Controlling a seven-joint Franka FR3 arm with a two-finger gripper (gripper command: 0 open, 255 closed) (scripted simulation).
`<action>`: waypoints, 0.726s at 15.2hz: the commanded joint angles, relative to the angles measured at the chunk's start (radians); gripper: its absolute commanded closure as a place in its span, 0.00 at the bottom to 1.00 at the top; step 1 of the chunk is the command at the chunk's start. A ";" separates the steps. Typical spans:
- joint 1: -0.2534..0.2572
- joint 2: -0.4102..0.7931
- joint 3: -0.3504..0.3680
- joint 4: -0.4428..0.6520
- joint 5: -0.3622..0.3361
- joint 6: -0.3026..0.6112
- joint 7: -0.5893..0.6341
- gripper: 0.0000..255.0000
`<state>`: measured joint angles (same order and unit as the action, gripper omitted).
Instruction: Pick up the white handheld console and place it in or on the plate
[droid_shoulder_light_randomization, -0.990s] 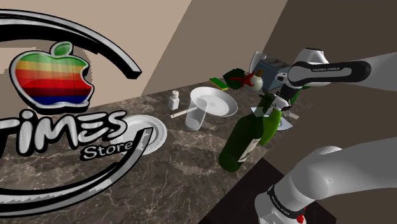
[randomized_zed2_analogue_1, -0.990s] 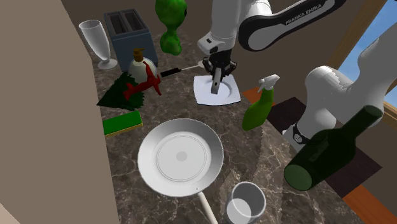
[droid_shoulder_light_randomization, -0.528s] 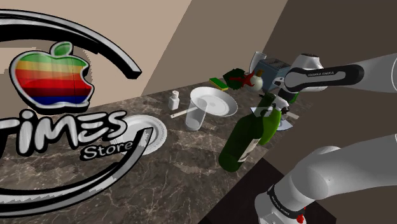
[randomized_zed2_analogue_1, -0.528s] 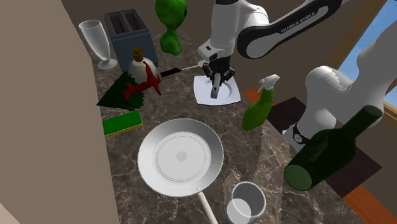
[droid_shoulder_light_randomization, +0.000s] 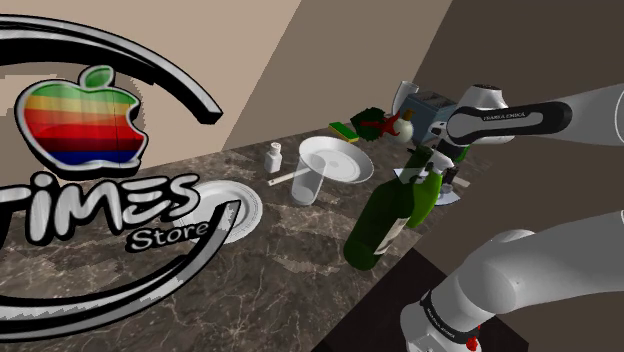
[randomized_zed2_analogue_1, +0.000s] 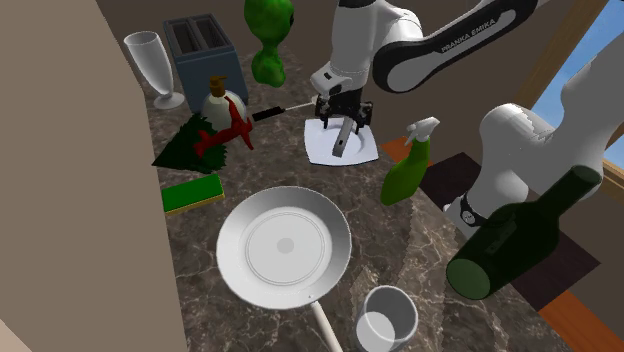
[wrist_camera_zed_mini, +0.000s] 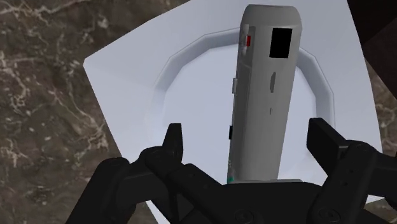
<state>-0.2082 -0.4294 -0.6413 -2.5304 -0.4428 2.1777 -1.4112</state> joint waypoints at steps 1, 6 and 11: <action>0.000 0.000 0.000 0.000 0.000 0.000 0.000 0.00; 0.000 -0.069 0.053 0.075 0.017 -0.147 0.003 0.00; 0.000 -0.069 0.053 0.075 0.017 -0.147 0.003 0.00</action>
<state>-0.2082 -0.4984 -0.5881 -2.4555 -0.4261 2.0319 -1.4081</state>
